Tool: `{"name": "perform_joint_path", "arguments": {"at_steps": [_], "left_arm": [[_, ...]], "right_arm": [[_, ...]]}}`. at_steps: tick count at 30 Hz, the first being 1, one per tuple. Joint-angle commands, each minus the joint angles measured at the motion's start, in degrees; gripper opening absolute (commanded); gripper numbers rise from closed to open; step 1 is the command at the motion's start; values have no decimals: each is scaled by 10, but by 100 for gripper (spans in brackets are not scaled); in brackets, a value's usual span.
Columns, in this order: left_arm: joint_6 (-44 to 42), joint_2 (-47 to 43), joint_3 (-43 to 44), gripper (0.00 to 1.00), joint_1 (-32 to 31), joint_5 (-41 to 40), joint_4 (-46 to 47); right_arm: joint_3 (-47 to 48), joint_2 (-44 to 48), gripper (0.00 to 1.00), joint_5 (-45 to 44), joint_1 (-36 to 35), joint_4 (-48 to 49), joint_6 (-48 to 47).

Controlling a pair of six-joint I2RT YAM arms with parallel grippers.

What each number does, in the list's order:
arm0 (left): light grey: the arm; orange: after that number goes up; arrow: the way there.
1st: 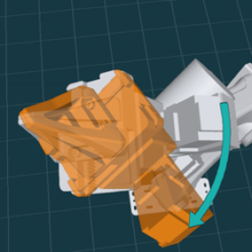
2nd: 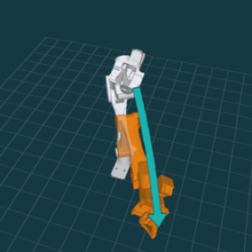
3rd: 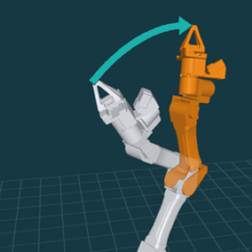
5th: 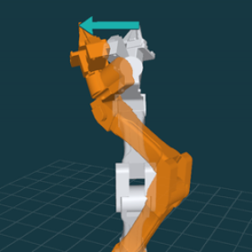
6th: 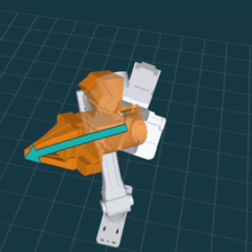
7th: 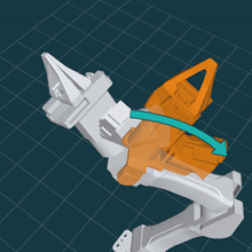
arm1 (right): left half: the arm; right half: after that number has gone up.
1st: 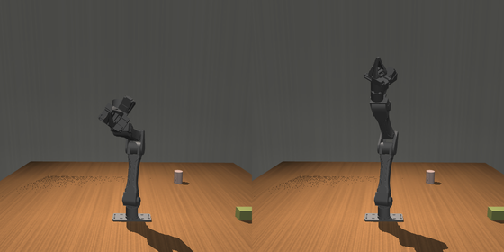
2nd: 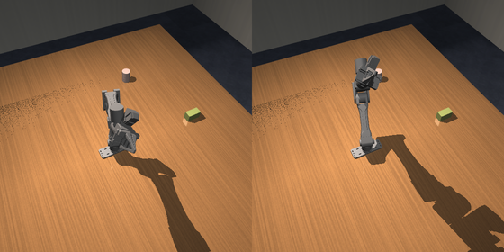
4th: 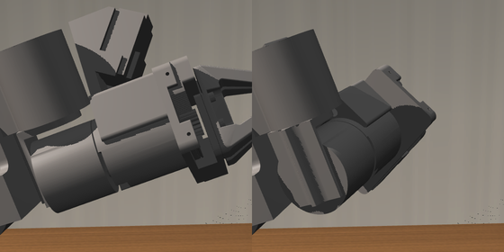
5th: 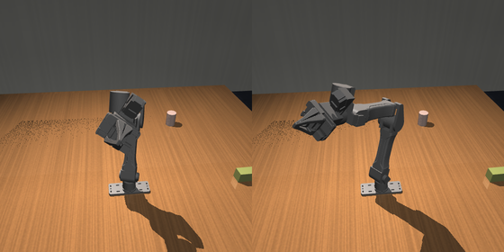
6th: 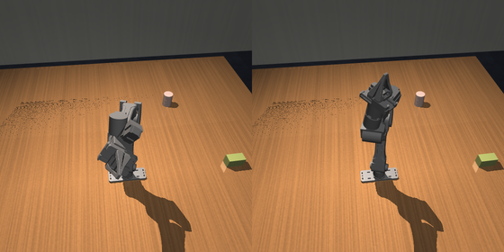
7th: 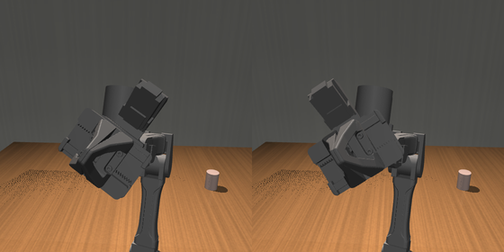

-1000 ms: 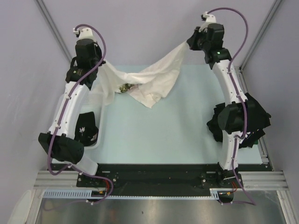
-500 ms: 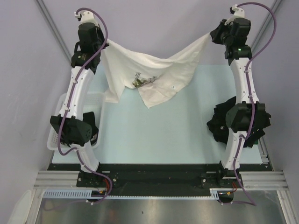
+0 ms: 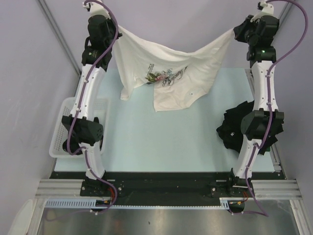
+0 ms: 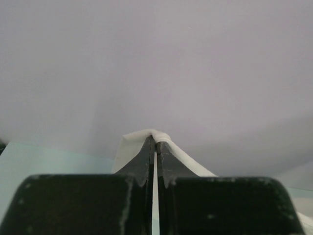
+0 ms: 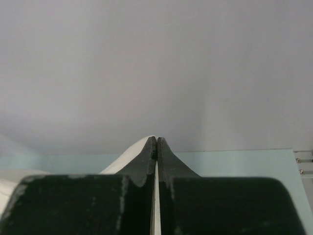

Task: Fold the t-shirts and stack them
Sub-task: Flatten out the tshirt

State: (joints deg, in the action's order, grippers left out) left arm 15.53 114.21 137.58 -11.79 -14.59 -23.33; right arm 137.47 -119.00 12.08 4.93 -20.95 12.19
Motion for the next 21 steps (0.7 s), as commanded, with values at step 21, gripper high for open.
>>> {"name": "perform_joint_path", "arguments": {"at_steps": [21], "left_arm": [[-52,-49,26,0,20,-61,106]], "right_arm": [[102,28,0,60,52,153,65]]}}
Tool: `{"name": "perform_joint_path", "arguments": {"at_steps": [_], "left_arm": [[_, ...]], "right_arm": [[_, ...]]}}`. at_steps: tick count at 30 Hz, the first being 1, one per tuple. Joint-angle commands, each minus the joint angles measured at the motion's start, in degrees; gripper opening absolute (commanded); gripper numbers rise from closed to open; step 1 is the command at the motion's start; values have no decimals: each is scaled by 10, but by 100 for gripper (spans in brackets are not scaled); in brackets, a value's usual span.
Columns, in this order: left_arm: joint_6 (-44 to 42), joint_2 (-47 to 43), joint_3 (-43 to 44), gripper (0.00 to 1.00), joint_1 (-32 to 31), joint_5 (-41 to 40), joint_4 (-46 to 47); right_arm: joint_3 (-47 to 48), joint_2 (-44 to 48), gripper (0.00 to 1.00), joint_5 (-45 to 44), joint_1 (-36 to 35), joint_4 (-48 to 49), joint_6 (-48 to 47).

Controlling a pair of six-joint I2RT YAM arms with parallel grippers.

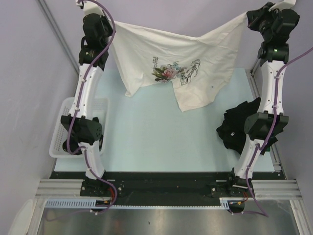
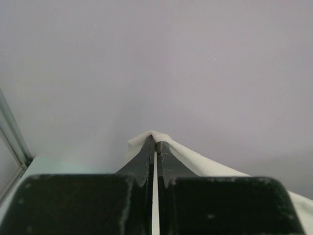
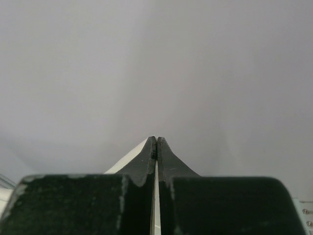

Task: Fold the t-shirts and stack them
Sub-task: Flatten out the tshirt

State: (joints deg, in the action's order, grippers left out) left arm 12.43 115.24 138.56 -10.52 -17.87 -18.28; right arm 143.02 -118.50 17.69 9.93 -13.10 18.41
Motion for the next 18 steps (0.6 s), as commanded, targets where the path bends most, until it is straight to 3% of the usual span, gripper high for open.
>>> {"name": "perform_joint_path", "arguments": {"at_steps": [1,8,18], "left_arm": [[-26,-65,8,0,9,-35,65],[-100,-131,-68,0,5,-87,211],[-91,-133,-99,0,15,-84,202]], "right_arm": [[48,26,0,2,2,79,0],[70,37,0,8,6,92,-7],[59,17,0,9,2,99,7]]}}
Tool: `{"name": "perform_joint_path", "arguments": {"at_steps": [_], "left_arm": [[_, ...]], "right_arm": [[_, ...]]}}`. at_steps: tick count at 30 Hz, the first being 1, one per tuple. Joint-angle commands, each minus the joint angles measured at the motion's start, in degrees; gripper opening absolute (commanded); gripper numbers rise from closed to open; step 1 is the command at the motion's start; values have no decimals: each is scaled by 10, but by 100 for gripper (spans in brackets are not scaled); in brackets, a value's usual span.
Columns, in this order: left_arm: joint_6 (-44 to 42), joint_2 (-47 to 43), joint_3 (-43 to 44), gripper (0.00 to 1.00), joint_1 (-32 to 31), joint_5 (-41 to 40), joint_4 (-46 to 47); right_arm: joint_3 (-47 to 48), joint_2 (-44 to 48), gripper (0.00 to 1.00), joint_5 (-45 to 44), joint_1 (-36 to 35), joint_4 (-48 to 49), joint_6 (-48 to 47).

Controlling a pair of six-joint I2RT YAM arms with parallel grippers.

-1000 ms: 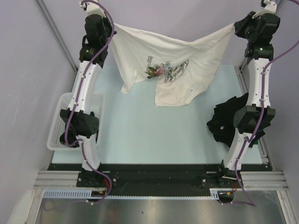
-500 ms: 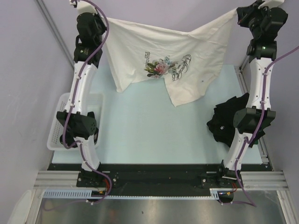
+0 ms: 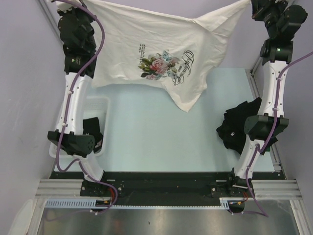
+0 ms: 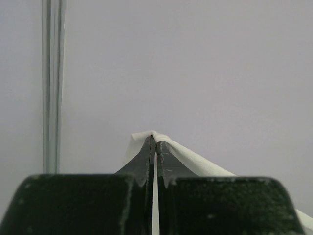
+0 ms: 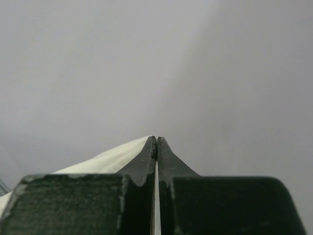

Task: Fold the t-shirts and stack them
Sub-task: Flatten out the tshirt

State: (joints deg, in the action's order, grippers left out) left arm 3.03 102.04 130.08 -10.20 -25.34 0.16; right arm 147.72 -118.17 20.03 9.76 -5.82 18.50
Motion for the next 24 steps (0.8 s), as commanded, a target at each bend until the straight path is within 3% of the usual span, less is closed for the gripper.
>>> {"name": "perform_joint_path", "arguments": {"at_steps": [1,8,17,24], "left_arm": [[10,3,-17,0,11,-8,16],[44,78,-14,0,11,16,13],[74,215,119,0,10,40,-27],[53,208,134,0,10,36,-4]], "right_arm": [[-3,9,0,-15,3,24,4],[-38,-48,0,-12,-1,21,16],[-16,-111,0,-17,-23,34,22],[27,-95,0,-17,-31,51,22]]}}
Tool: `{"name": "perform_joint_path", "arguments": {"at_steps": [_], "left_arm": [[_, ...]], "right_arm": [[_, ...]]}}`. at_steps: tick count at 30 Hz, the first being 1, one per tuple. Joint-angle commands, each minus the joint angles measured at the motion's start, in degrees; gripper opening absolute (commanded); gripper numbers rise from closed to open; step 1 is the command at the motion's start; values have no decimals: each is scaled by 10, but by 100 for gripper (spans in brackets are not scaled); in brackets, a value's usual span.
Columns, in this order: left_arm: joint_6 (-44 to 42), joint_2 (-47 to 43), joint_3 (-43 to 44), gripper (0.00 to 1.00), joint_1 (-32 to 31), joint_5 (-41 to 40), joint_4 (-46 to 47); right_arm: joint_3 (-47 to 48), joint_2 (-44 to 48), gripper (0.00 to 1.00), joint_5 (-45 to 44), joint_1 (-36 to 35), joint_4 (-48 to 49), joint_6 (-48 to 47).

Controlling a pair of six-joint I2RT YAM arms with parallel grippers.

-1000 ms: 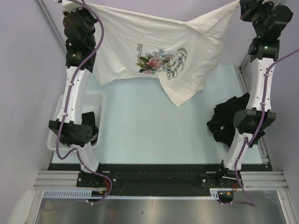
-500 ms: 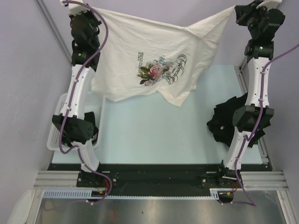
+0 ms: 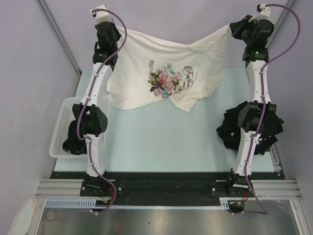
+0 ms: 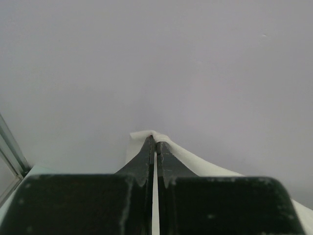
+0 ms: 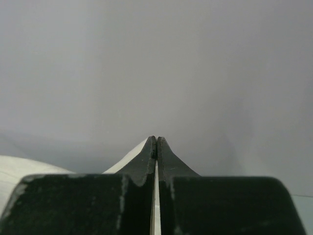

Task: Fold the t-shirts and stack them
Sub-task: Flatten out the tshirt

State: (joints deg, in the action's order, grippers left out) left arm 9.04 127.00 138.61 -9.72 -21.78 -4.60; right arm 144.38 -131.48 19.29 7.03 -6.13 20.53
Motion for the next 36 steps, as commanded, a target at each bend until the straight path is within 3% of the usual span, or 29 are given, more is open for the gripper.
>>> {"name": "perform_joint_path", "arguments": {"at_steps": [1,7,14,16,22,26,27,29,31,36], "left_arm": [[-11,-55,47,0,5,-1,59],[-43,-157,-13,0,4,-13,66],[-89,-335,-271,0,5,-28,134],[-102,-380,-307,0,6,-27,123],[-59,-490,-415,0,6,12,-20],[7,-586,-575,0,5,32,-88],[19,-634,-607,0,5,37,-105],[47,-711,-698,0,-8,33,-132],[70,-752,-748,0,-19,31,-167],[123,-841,-790,0,-27,61,-318]], "right_arm": [[71,43,0,-10,-3,55,-1],[86,97,0,2,7,43,0],[-21,192,0,22,17,12,-19],[-50,222,0,31,22,-3,-14],[-230,335,0,22,24,-97,37],[-388,409,0,40,20,-167,84],[-471,428,0,35,19,-180,86],[-540,496,0,3,9,-219,85],[-589,533,0,-29,-23,-289,67],[-611,592,0,-53,-61,-446,72]]}}
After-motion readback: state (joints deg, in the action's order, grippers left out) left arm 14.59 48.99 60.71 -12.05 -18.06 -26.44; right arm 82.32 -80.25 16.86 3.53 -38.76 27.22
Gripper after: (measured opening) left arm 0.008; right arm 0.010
